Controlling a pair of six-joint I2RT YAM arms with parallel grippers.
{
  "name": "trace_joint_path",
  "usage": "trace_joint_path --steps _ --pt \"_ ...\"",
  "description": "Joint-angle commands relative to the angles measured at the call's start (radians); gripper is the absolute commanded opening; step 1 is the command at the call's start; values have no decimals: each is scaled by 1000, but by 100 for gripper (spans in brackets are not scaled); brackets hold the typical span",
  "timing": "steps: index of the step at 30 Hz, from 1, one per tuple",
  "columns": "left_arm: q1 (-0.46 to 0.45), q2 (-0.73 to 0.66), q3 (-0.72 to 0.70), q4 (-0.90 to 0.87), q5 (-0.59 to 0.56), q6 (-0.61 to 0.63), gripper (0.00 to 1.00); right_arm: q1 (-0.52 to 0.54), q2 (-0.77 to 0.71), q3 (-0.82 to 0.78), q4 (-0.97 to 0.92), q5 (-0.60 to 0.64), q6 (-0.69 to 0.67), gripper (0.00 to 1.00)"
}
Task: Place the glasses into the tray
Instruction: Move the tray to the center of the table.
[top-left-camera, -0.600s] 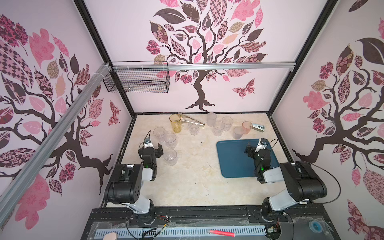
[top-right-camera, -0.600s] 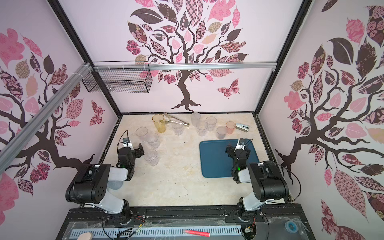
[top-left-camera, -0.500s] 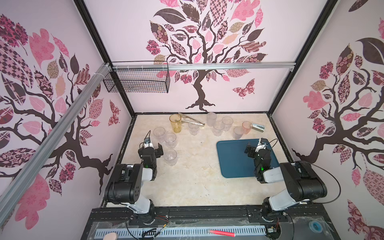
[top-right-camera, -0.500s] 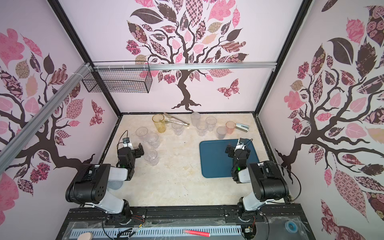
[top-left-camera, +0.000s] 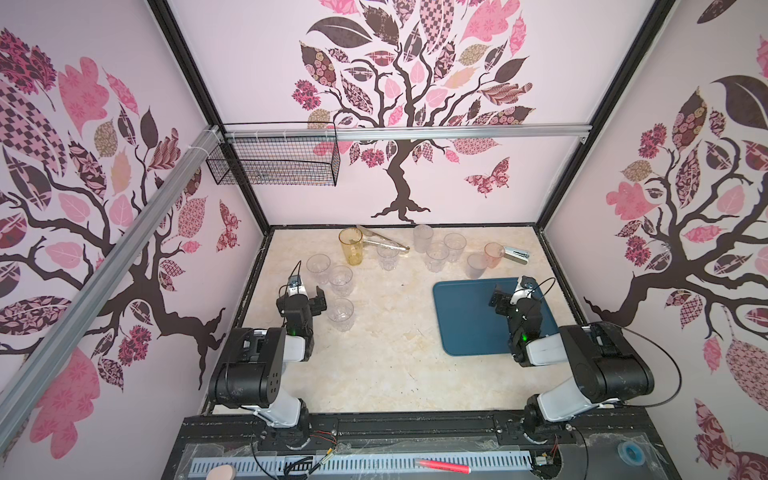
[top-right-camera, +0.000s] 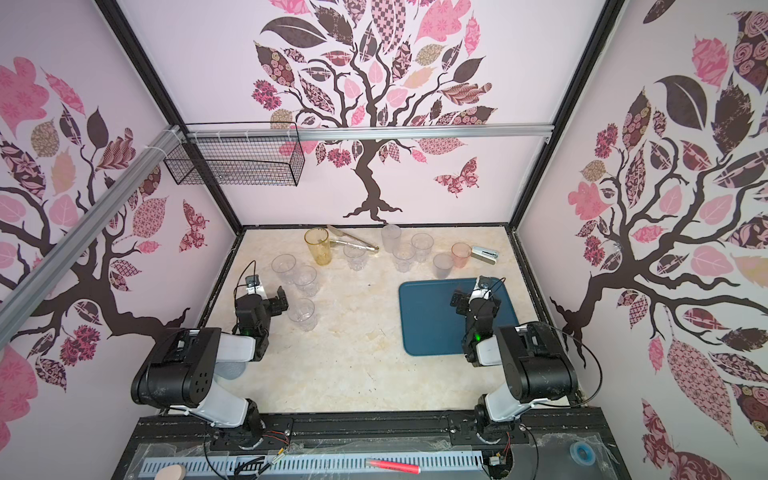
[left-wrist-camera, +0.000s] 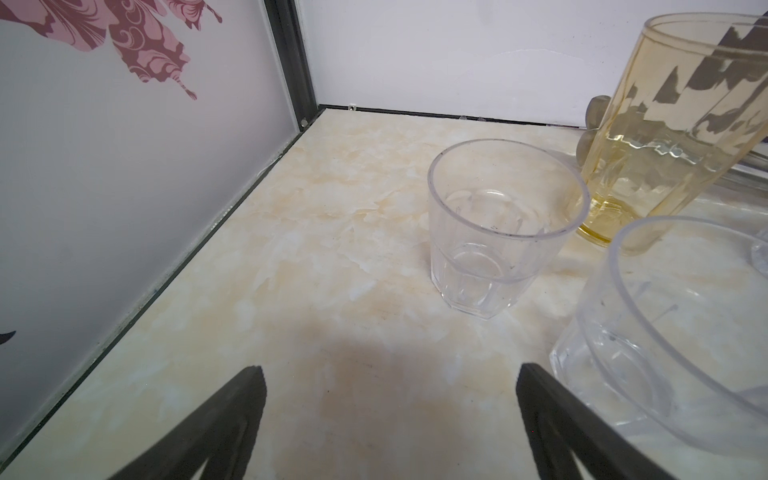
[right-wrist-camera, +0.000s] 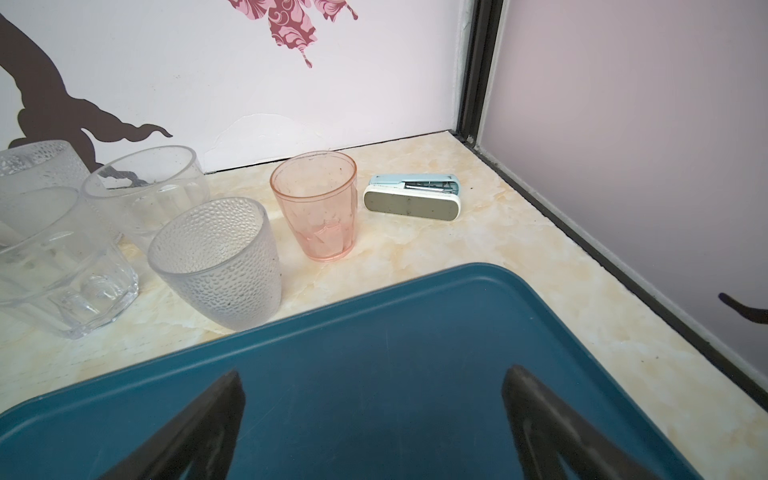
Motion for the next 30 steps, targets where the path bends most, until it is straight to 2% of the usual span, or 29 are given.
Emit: trace_joint_path --steps 1,14,16,18,20,24,27,30 --pt "4 -8 20 8 5 -10 98 6 2 20 7 15 -7 100" --pt "10 -10 18 9 18 -12 98 5 0 14 19 23 -2 100" --pt "-7 -24 4 47 -46 -9 98 4 -22 1 33 26 -8 100" --pt "-37 -93 19 -36 -97 11 98 10 -75 -16 37 27 -20 100" --pt "-52 -164 50 -173 -110 16 98 12 -175 4 -89 49 -5 100" --pt "-73 -263 27 -229 -183 -21 98 12 -316 50 -313 46 61 100" --pt "-86 -347 -4 -257 -208 -65 98 12 -389 63 -399 59 118 100" --pt "-91 -415 0 -320 -213 -95 98 14 -453 132 -605 94 199 100"
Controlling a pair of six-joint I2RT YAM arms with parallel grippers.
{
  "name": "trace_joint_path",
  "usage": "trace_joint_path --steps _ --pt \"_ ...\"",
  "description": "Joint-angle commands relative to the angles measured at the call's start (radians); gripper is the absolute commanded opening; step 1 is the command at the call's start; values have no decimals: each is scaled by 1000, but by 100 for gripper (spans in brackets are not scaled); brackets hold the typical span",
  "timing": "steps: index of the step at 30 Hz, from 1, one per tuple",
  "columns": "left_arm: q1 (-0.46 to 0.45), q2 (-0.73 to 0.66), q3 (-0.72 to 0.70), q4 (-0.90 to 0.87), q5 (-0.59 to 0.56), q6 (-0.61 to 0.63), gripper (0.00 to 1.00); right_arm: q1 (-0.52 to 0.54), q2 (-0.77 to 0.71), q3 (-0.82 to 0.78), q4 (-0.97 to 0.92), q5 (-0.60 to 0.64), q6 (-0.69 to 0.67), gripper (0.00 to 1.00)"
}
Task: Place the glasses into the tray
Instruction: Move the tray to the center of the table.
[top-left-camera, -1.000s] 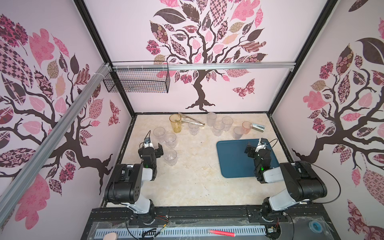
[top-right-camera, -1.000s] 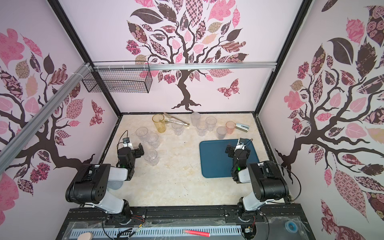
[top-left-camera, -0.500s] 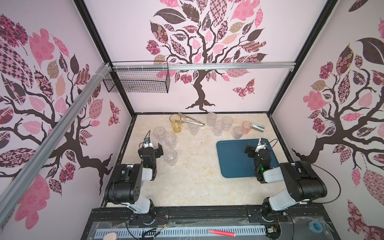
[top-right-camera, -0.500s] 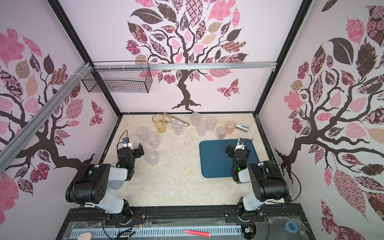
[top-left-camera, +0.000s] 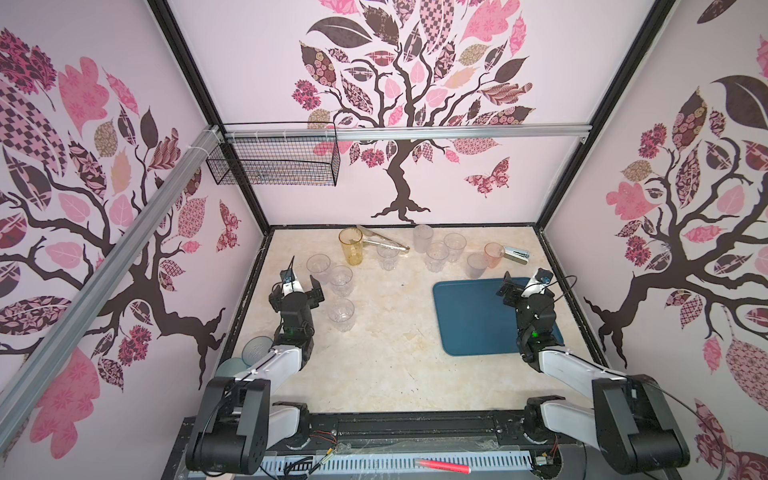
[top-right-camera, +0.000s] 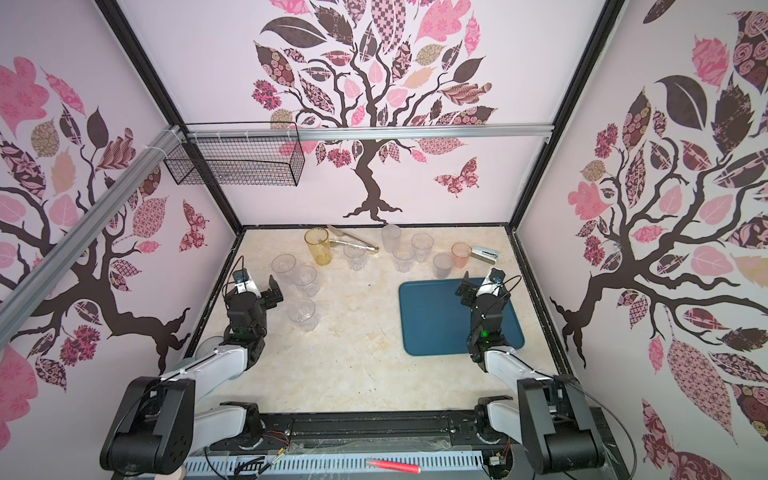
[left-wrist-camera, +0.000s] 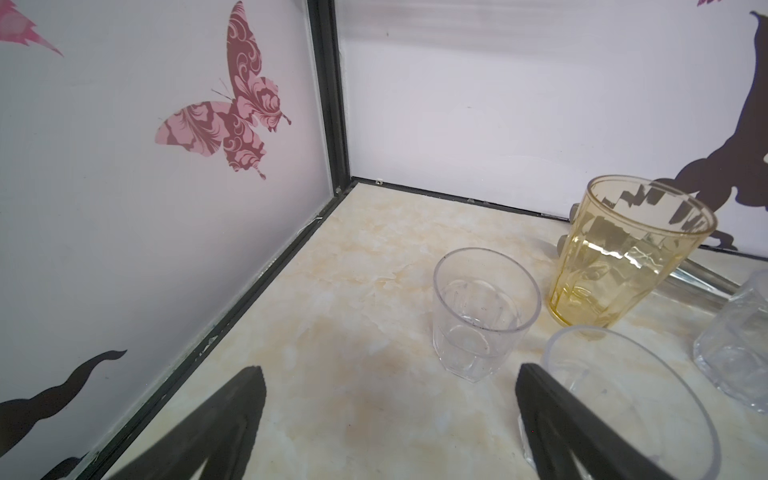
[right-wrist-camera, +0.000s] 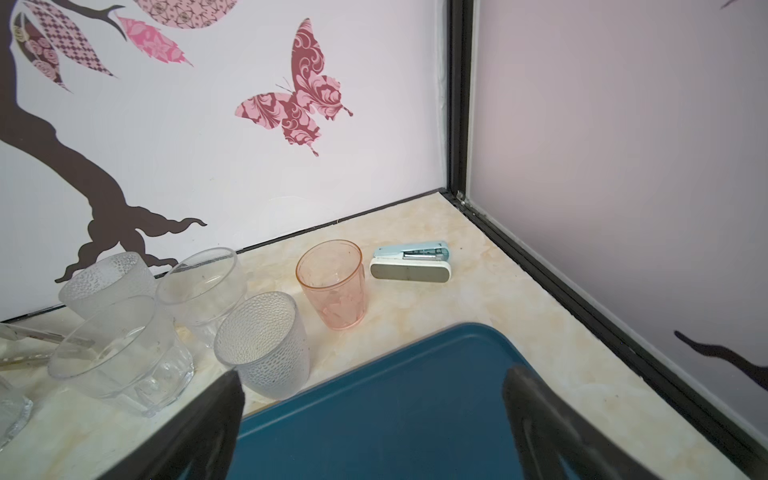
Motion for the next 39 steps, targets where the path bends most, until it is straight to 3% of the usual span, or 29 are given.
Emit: trace_joint_path --steps 1,4,8,10,11,14,17,21,24,27,31,39 --pt "-11 -66 -10 -116 -40 -53 98 9 -69 97 -311 47 121 100" --pt "-52 -137 -8 -180 -85 -72 98 14 -109 142 -437 29 240 100" --pt "-69 -228 14 -300 -96 -126 98 4 -179 82 -443 -93 626 100" --pt "-76 -280 39 -390 -103 -167 98 -22 -188 72 -373 -278 603 99" --pt "-77 -309 57 -446 -104 -210 98 -15 -178 118 -446 -314 601 96" --pt "-77 -370 129 -609 -74 -302 98 25 -111 269 -713 -364 552 89" --pt "-77 -403 236 -789 -24 -362 98 109 -39 355 -861 -432 487 84" --pt "-76 -408 347 -961 68 -361 98 234 48 402 -974 -489 464 85" --pt "-76 -418 413 -1083 96 -446 98 287 118 431 -1020 -542 455 86" --pt "-88 -405 464 -1087 202 -327 94 331 172 456 -1038 -544 455 86" --pt "-101 -297 610 -1247 180 -241 89 380 284 508 -1074 -559 457 88" --pt "-151 -156 745 -1397 331 -247 82 422 445 598 -1097 -579 485 89"
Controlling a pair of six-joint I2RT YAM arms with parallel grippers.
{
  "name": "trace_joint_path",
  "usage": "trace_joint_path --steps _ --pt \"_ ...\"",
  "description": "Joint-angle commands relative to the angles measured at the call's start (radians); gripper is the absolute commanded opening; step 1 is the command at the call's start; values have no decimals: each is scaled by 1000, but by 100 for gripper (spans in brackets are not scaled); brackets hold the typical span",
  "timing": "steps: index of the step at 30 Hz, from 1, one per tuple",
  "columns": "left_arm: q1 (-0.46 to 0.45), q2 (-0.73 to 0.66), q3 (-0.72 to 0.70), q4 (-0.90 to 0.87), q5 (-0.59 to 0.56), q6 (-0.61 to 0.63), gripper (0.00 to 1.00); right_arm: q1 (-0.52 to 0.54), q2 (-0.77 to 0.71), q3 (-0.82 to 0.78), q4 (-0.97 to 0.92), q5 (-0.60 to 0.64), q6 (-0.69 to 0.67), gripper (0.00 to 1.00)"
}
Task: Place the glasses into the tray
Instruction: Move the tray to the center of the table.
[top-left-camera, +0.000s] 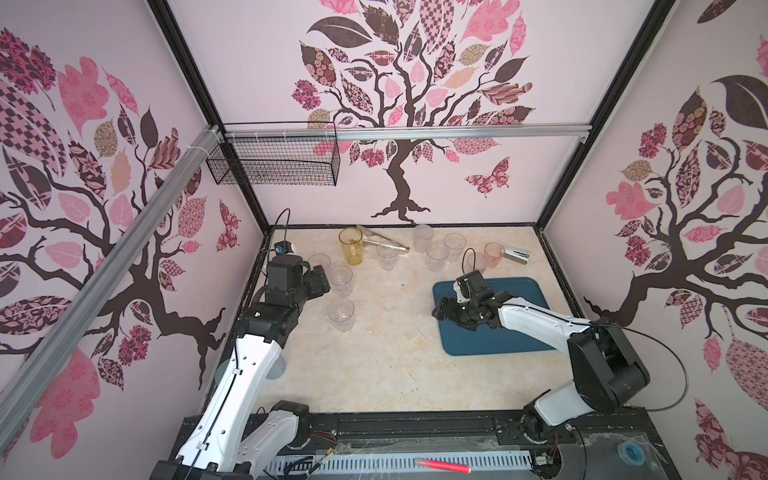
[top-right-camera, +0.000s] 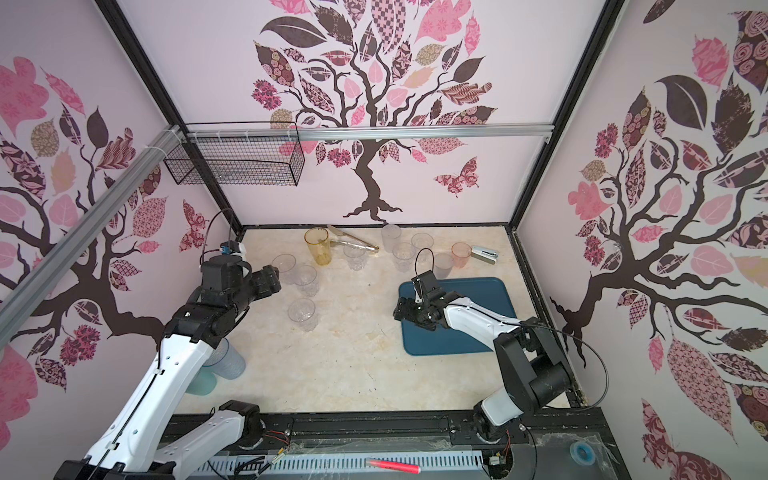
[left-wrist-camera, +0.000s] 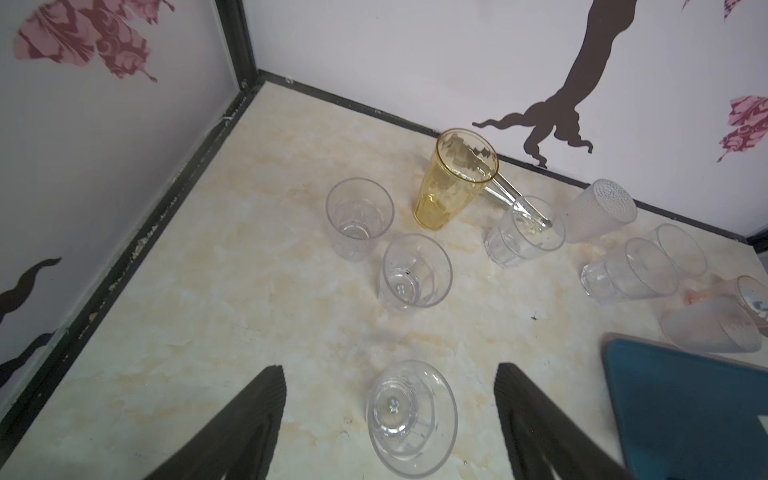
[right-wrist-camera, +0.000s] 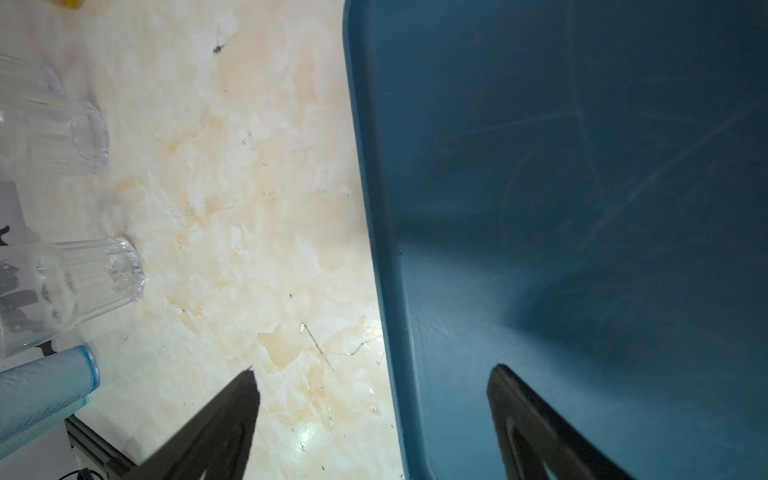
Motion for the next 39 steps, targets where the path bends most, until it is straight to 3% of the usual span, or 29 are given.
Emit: trace_joint_path --steps 1,9,15,23,28,33,36,39 --pt "-49 30 58 -86 60 15 83 21 67 60 -46 -20 23 89" --pt "-74 51 59 -2 101 15 83 60 151 83 -24 -22 77 90" --pt "-91 86 98 12 67 34 83 164 232 160 -22 -44 126 91" --pt "-120 135 193 -32 26 64 83 315 364 275 102 -140 226 91" --pt "-122 187 269 -53 42 50 82 336 416 309 288 -266 316 91" --pt "-122 216 307 -68 46 47 82 324 353 404 83 -204 126 93" --pt "-122 224 305 -67 51 44 81 276 204 348 7 -72 7 94" --pt "-130 230 285 -51 77 21 80 158 73 263 -60 -38 -50 95"
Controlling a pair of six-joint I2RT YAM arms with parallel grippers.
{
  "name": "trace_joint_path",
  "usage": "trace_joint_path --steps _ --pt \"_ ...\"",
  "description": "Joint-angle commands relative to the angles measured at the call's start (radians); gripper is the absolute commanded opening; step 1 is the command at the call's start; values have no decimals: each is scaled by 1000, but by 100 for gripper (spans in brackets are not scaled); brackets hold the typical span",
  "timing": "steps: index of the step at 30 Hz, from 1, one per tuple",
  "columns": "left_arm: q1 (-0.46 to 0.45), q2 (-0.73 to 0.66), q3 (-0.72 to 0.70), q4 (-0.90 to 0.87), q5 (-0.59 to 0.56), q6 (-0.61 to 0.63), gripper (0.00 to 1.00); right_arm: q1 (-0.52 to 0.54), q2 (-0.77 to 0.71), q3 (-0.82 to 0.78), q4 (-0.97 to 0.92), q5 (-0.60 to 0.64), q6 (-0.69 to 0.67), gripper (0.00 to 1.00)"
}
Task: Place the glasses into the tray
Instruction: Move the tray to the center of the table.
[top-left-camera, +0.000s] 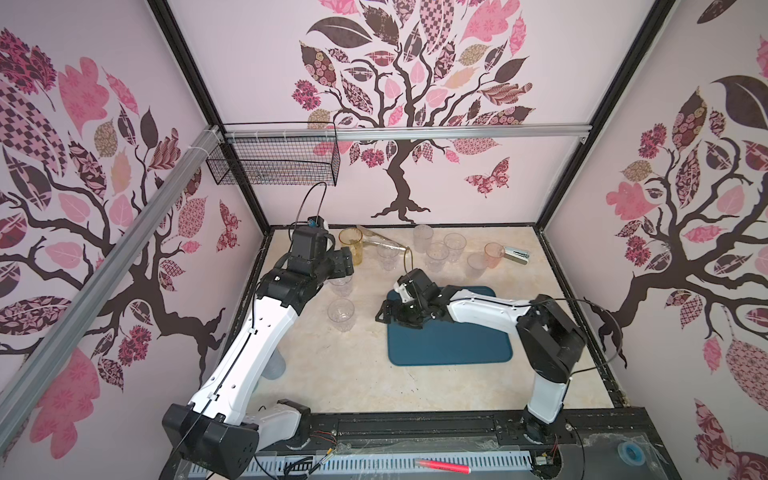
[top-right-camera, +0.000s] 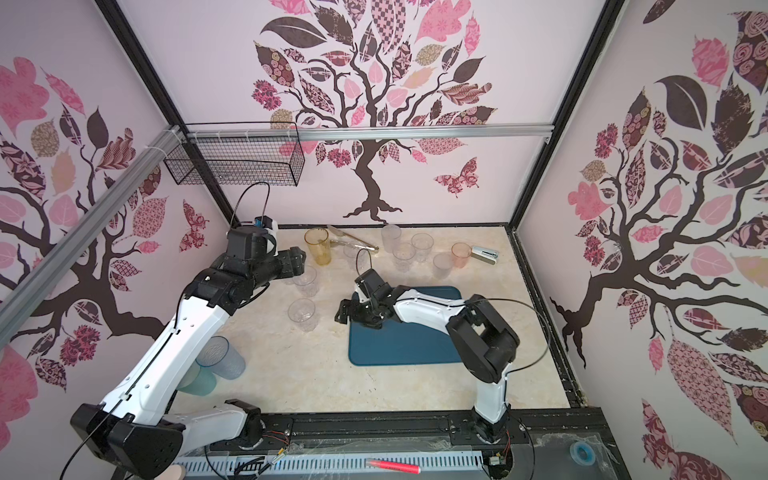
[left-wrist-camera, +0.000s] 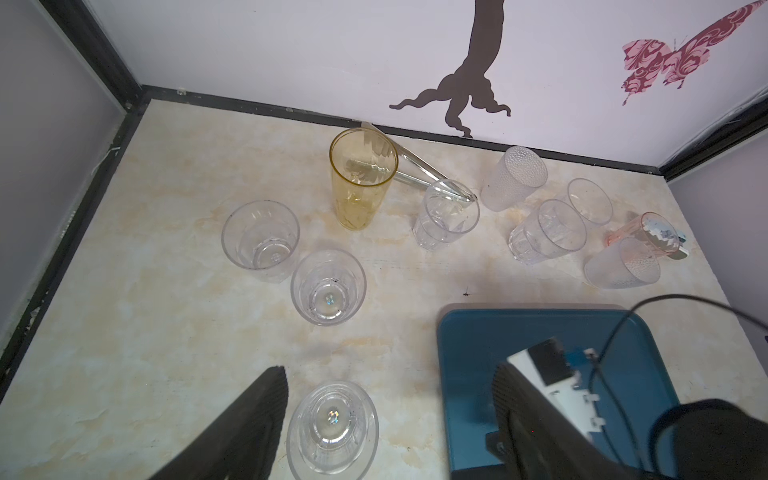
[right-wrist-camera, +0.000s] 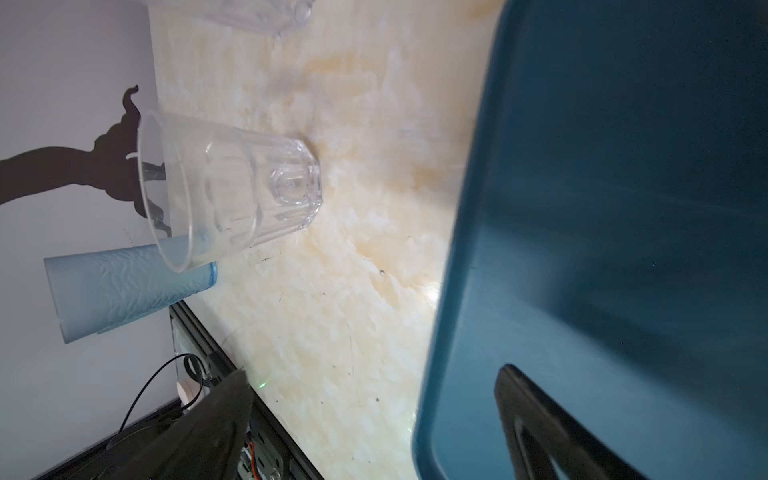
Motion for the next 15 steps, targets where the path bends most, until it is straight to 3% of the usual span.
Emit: trace_joint_path --steps 1,11,15 --pt "-26 8 4 15 24 -19 80 -141 -177 -63 -143 97 -121 95" --pt "-330 157 -78 133 8 -51 81 -691 -396 -245 -271 172 -200 97" --pt "-409 244 -76 159 36 -59 81 -773 -432 -338 -204 226 -119 97"
